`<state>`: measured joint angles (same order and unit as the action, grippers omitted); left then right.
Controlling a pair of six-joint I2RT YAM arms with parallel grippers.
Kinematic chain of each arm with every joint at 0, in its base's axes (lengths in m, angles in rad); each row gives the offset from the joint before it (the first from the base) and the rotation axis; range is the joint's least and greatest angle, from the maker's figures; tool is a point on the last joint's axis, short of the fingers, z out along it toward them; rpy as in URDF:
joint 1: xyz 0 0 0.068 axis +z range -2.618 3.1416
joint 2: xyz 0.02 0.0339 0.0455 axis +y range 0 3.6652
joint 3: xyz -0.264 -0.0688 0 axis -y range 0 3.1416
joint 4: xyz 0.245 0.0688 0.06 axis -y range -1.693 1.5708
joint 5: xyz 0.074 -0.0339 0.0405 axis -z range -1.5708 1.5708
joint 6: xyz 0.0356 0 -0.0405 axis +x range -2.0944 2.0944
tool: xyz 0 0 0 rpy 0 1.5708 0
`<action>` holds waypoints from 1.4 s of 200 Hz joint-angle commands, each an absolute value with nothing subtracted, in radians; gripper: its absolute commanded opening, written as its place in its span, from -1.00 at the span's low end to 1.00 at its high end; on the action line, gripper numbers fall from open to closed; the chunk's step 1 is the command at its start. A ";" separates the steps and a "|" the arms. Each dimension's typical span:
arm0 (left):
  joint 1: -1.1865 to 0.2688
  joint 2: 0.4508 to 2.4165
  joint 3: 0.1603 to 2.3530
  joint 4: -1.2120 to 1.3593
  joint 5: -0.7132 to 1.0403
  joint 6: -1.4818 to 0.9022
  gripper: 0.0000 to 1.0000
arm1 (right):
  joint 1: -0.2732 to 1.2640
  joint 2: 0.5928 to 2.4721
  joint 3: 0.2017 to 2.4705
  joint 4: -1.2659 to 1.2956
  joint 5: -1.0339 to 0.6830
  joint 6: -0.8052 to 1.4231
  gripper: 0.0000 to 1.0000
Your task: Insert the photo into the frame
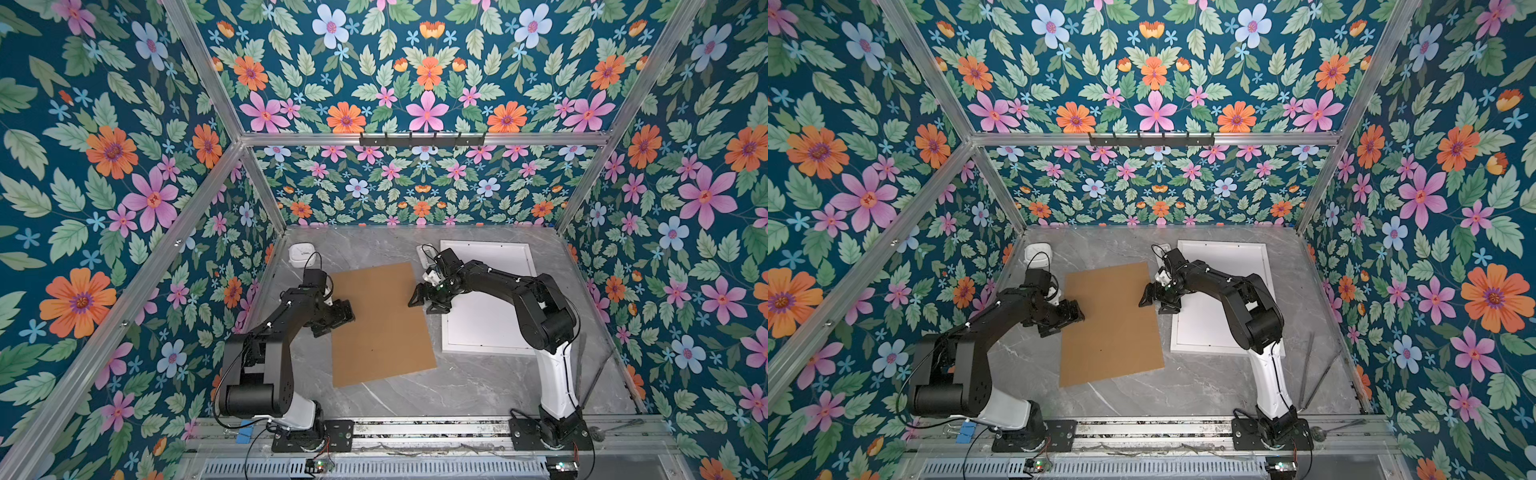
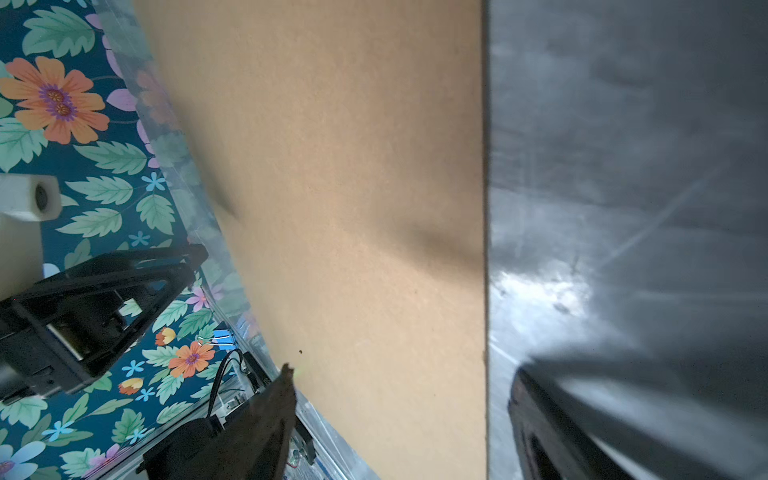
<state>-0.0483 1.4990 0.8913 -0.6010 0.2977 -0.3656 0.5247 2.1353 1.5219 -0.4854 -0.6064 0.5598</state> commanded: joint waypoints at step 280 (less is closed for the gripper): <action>-0.112 1.544 0.842 -0.551 0.477 -0.314 0.77 | 0.561 2.195 1.540 -0.558 -0.543 0.543 0.60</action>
<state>-0.1062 1.5402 0.8345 -0.5755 0.2901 -0.3328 0.5560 2.1727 1.5616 -0.4950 -0.6022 0.5282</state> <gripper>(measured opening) 0.886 0.804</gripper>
